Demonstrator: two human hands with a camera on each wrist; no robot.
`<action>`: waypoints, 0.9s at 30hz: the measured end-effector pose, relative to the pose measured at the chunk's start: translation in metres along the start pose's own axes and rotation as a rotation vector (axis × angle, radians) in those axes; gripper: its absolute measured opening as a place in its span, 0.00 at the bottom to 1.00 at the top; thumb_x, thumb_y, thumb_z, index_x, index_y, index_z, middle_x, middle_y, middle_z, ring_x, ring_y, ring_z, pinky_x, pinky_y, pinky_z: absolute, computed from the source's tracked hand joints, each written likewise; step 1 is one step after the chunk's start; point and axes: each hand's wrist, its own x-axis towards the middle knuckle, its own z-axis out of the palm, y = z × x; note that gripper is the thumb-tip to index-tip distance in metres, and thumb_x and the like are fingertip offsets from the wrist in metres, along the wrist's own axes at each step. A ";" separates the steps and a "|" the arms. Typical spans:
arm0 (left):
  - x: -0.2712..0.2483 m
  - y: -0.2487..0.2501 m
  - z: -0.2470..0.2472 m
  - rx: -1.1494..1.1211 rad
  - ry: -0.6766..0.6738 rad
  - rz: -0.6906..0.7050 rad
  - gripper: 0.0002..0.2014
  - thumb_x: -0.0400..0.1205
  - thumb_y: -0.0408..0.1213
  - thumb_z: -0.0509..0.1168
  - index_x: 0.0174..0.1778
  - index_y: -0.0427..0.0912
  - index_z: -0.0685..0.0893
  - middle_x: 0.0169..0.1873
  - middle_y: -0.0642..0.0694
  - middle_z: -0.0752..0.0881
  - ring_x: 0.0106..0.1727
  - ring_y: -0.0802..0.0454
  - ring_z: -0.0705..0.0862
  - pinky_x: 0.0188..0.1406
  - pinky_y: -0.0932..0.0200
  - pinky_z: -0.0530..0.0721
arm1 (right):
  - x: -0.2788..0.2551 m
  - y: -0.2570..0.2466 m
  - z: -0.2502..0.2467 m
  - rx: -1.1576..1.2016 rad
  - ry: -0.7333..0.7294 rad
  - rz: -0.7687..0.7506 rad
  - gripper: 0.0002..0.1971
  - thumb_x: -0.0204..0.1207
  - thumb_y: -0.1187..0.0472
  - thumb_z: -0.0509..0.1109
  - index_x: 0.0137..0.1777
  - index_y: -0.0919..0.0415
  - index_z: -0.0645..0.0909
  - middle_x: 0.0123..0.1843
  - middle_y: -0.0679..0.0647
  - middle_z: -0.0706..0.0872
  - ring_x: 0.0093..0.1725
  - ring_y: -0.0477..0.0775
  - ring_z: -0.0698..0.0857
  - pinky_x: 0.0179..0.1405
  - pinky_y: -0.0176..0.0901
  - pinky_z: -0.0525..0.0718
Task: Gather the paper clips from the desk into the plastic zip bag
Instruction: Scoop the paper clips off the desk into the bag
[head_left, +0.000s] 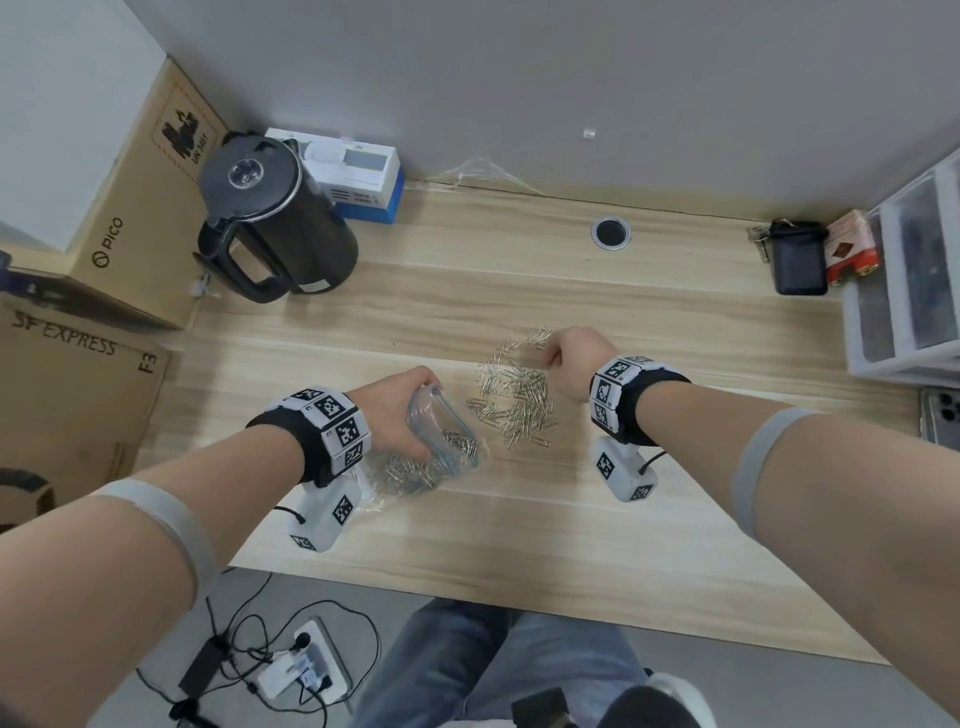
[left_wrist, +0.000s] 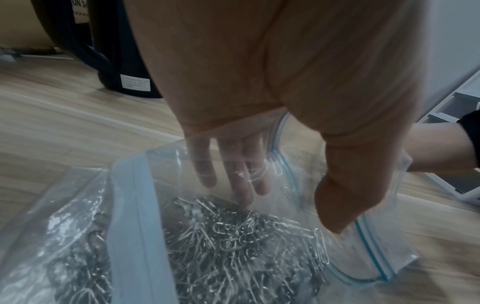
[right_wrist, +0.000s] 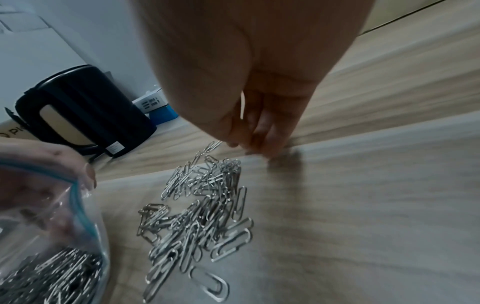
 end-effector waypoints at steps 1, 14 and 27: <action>0.000 -0.001 0.000 -0.004 0.002 -0.002 0.43 0.57 0.49 0.83 0.67 0.55 0.70 0.51 0.51 0.85 0.48 0.52 0.88 0.47 0.47 0.90 | 0.004 0.001 -0.001 -0.003 0.041 0.001 0.15 0.73 0.66 0.66 0.57 0.56 0.85 0.58 0.55 0.85 0.55 0.59 0.84 0.57 0.48 0.85; -0.003 -0.007 0.002 -0.062 0.023 -0.006 0.38 0.63 0.39 0.84 0.66 0.52 0.71 0.47 0.53 0.84 0.44 0.58 0.85 0.35 0.66 0.80 | 0.008 -0.015 0.012 -0.116 -0.133 -0.222 0.24 0.68 0.61 0.74 0.66 0.56 0.80 0.59 0.55 0.78 0.58 0.58 0.81 0.57 0.49 0.83; -0.009 -0.007 0.001 -0.058 0.024 0.011 0.38 0.65 0.38 0.84 0.67 0.51 0.71 0.51 0.52 0.83 0.45 0.59 0.84 0.32 0.73 0.78 | -0.014 -0.006 0.025 -0.351 -0.204 -0.270 0.63 0.44 0.46 0.90 0.81 0.47 0.61 0.72 0.56 0.66 0.70 0.61 0.70 0.66 0.57 0.81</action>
